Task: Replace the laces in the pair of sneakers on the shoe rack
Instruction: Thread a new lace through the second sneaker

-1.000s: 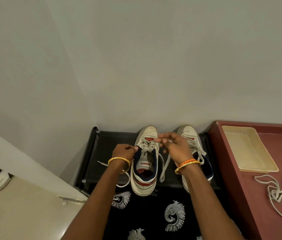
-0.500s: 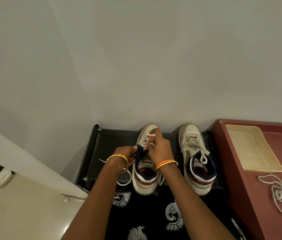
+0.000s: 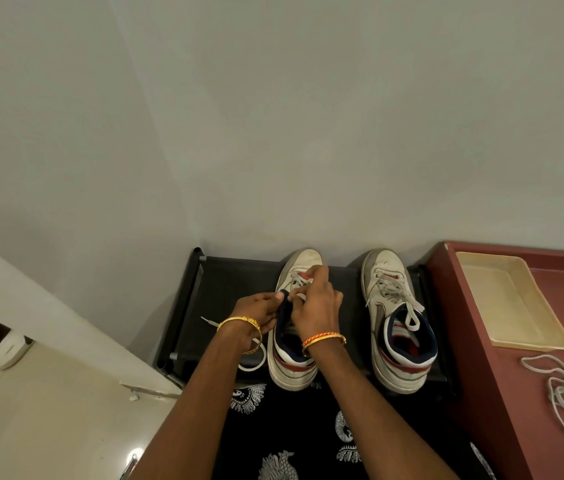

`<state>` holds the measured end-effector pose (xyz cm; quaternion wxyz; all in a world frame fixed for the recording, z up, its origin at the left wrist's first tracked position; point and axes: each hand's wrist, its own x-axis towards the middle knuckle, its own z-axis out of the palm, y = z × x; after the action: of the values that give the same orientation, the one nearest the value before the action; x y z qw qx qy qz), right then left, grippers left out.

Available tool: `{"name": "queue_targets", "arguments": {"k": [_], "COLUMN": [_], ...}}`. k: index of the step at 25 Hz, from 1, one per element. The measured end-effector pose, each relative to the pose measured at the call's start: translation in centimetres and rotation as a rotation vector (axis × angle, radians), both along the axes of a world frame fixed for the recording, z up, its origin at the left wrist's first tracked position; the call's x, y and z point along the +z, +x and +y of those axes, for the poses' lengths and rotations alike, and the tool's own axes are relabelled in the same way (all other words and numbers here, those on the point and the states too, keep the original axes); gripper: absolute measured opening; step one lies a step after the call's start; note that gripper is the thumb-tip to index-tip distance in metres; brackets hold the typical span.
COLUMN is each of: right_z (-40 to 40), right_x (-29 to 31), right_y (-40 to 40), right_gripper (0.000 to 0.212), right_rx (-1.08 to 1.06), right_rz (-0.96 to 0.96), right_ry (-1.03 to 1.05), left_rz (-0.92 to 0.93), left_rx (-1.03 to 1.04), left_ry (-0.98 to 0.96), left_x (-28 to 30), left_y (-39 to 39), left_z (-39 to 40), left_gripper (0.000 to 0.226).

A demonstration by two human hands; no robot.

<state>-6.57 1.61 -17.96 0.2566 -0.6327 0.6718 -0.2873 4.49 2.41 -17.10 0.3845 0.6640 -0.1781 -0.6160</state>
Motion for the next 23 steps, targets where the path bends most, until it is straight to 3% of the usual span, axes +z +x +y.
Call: {"name": "queue_targets", "arguments": {"k": [3,5,7,9,12,15,18,23], "right_z": [-0.2,0.0,1.3,3.6,6.2,6.1,6.1,5.8], "right_x": [-0.4,0.3,1.1,0.8,0.1,-1.0,-0.8,0.1], "right_y": [0.2,0.0,-0.1,-0.1,-0.2,-0.3,-0.1,-0.4], "right_gripper": [0.047,0.051,0.045,0.022,0.03,0.035,0.042,0.04], "right_rx": [0.0,-0.007,-0.015,0.082,0.287,0.33,0.376,0.423], "right_rz": [-0.082,-0.004,0.163,0.202,0.149,0.344,0.393,0.406], "right_ry": [0.049,0.047,-0.144,-0.362,-0.166,-0.196,-0.122,-0.005], "left_rz": [0.054,0.003,-0.094,-0.208,-0.412,-0.506,-0.553,-0.396], "left_rx": [0.026,0.003,-0.006,0.002,-0.008,-0.024,0.055,0.301], "left_ry": [-0.008,-0.032,-0.068,-0.104,-0.209,-0.306,-0.387,-0.712], "left_x": [-0.3,-0.8,-1.1,-0.7,0.8,3.6,7.0,16.6], "left_y": [0.1,0.1,0.1,0.5,1.3,1.7,2.3,2.8], "left_z": [0.2,0.0,-0.5,-1.0,-1.6,-2.3,-3.2,-3.4], "left_gripper": [0.012,0.01,0.012,0.014,0.016,0.021,0.023,0.029]}}
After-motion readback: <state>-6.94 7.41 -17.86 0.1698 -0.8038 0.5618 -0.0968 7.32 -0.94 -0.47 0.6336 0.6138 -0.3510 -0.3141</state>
